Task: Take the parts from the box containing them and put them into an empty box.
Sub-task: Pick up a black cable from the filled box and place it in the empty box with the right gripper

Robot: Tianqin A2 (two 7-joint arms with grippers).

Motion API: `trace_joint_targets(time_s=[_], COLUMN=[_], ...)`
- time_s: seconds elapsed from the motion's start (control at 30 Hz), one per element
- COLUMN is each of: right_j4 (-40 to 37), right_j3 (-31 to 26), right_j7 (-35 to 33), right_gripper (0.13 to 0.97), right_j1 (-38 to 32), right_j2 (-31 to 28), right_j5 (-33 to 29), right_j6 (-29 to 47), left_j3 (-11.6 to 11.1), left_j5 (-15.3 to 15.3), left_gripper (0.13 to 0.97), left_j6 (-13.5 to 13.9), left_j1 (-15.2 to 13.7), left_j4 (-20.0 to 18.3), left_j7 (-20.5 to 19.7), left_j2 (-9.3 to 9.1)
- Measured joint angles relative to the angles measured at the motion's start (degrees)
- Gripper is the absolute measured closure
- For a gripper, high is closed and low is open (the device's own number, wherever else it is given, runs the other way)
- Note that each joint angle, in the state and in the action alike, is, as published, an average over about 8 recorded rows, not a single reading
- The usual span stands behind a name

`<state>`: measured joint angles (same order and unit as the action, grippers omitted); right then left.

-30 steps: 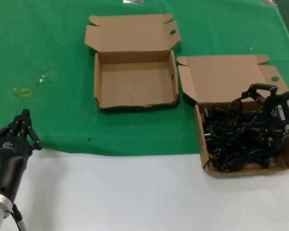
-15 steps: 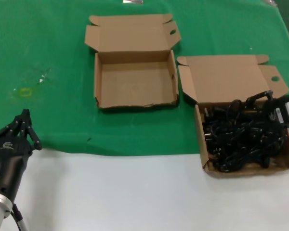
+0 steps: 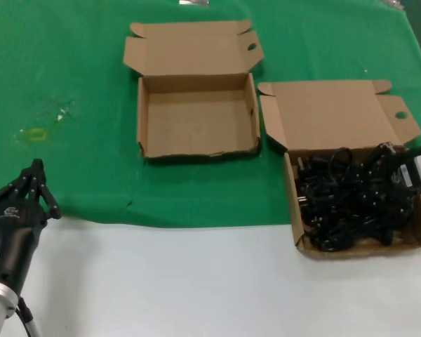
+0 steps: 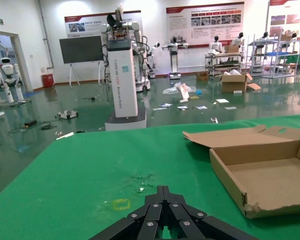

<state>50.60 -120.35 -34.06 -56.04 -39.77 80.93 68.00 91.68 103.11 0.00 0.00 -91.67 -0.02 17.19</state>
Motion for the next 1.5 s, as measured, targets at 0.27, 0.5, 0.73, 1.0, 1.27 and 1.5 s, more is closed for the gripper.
trace_joint_targets(time_s=[0.27, 0.5, 0.73, 1.0, 1.27, 1.5], right_j4=[3.20, 6.01, 7.16, 6.99, 3.61, -2.97], right_j3=[0.21, 0.44, 0.91, 1.22, 0.43, -0.36], right_j7=[2.92, 6.92, 10.38, 12.85, 11.70, 7.88], right_gripper=[0.881, 0.884, 0.890, 0.891, 0.892, 0.892], right_j1=[0.80, -0.97, -3.98, -6.32, -8.19, -10.25], right_j2=[-1.58, -3.26, -3.27, -0.13, 5.94, 13.24], right_j5=[-0.18, -0.78, -1.20, -1.09, -1.56, -1.64], right_j6=[1.06, 3.16, 4.24, 2.63, -1.49, -6.25], left_j3=[0.00, 0.00, 0.00, 0.00, 0.00, 0.00], left_j5=[0.00, 0.00, 0.01, 0.01, 0.00, 0.00], left_gripper=[0.953, 0.953, 0.953, 0.953, 0.953, 0.953], left_j6=[0.00, 0.00, 0.00, 0.00, 0.00, 0.00], left_j1=[0.00, 0.00, 0.00, 0.00, 0.00, 0.00], left_j4=[0.00, 0.00, 0.00, 0.00, 0.00, 0.00], left_j7=[0.00, 0.00, 0.00, 0.00, 0.00, 0.00], left_j2=[0.00, 0.00, 0.00, 0.00, 0.00, 0.00])
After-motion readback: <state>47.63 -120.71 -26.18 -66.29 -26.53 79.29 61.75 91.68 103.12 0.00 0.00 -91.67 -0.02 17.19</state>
